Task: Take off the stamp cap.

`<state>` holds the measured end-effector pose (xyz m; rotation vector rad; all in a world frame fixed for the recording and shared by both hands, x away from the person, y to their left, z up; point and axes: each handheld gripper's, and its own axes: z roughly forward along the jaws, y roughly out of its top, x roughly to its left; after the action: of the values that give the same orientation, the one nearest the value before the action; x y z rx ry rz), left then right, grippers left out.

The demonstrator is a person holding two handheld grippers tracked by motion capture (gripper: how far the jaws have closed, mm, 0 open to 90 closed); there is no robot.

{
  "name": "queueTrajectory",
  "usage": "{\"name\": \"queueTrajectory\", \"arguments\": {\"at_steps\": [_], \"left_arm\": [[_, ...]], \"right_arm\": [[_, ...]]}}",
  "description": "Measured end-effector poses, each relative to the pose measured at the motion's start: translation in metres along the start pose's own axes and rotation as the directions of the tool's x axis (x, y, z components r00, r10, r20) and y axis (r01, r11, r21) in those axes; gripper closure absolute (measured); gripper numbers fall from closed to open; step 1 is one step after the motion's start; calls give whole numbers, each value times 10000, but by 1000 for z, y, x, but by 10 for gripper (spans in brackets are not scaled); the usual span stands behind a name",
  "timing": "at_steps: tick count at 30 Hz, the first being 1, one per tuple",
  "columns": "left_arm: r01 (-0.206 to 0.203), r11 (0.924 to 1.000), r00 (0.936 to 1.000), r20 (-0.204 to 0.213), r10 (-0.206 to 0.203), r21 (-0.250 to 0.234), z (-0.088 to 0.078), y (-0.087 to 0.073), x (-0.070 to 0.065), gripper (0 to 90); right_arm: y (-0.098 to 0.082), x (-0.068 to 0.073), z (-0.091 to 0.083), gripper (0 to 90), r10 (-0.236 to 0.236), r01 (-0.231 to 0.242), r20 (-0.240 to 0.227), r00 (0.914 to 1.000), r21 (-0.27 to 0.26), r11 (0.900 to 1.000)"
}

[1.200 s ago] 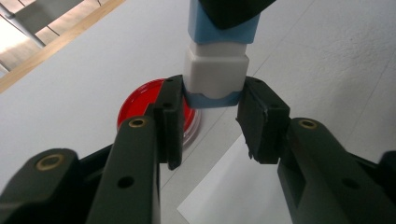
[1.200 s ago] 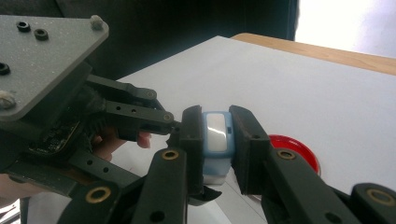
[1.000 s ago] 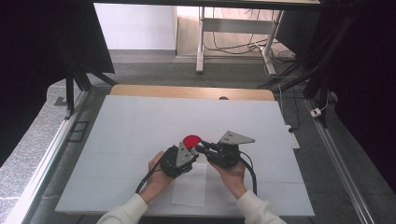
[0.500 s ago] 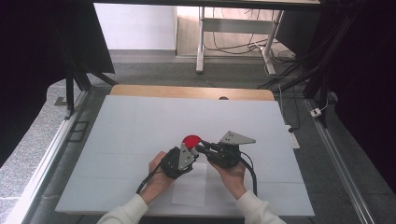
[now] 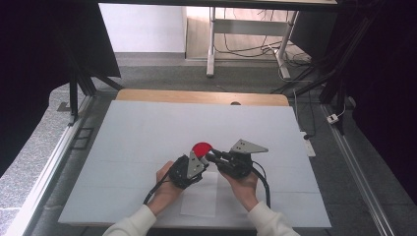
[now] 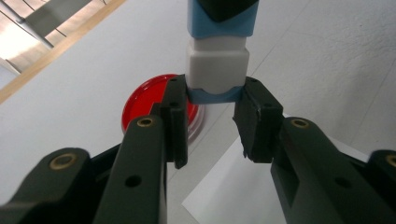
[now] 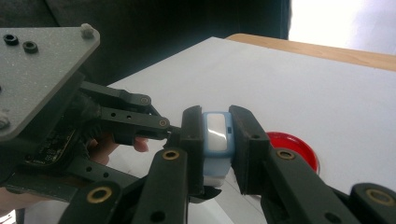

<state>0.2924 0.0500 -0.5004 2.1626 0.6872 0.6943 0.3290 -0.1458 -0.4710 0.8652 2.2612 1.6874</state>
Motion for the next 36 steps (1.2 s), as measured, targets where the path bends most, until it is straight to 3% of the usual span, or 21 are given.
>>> {"name": "queueTrajectory", "arguments": {"at_steps": [9, 15, 21, 22, 24, 25, 27, 30, 36], "left_arm": [[289, 9996, 9992, 263, -289, 3, 2, -2, 0, 660], [28, 10000, 9999, 147, -28, 23, 4, -3, -1, 661], [-610, 9980, 9979, -214, 613, 151, 4, -4, -5, 662], [-677, 9968, 9973, -263, 689, 430, 6, -4, -6, 663], [-201, 9986, 9997, 167, 193, 487, 10, -9, -3, 663], [94, 9988, 9997, 240, -106, 471, 11, -11, -1, 662], [259, 9990, 9994, 220, -268, 365, 10, -11, 4, 662], [397, 9992, 9991, 169, -398, 51, 4, -9, 6, 662], [544, 9985, 9982, 254, -542, -55, 2, -9, 9, 661]], "right_arm": [[0, -1, 1, 755, 90, -91, 43, 10000, 183, 9998], [0, -1, 2, 755, 93, -95, 66, 9999, 333, 9994], [0, -1, 2, 756, 151, -153, 65, 9999, 340, 9993], [0, -2, 2, 756, 161, -162, 56, 9999, 347, 9993], [2, -2, -3, 756, 52, -49, 427, 9991, -76, 10000], [5, -4, -7, 756, 107, -95, 454, 9989, -263, 9996], [8, -10, -15, 756, 393, -369, 472, 9981, -501, 9981], [7, -13, -16, 756, 453, -434, 518, 9976, -378, 9983], [4, -8, -8, 756, 202, -200, 362, 9991, -61, 9998]]}}
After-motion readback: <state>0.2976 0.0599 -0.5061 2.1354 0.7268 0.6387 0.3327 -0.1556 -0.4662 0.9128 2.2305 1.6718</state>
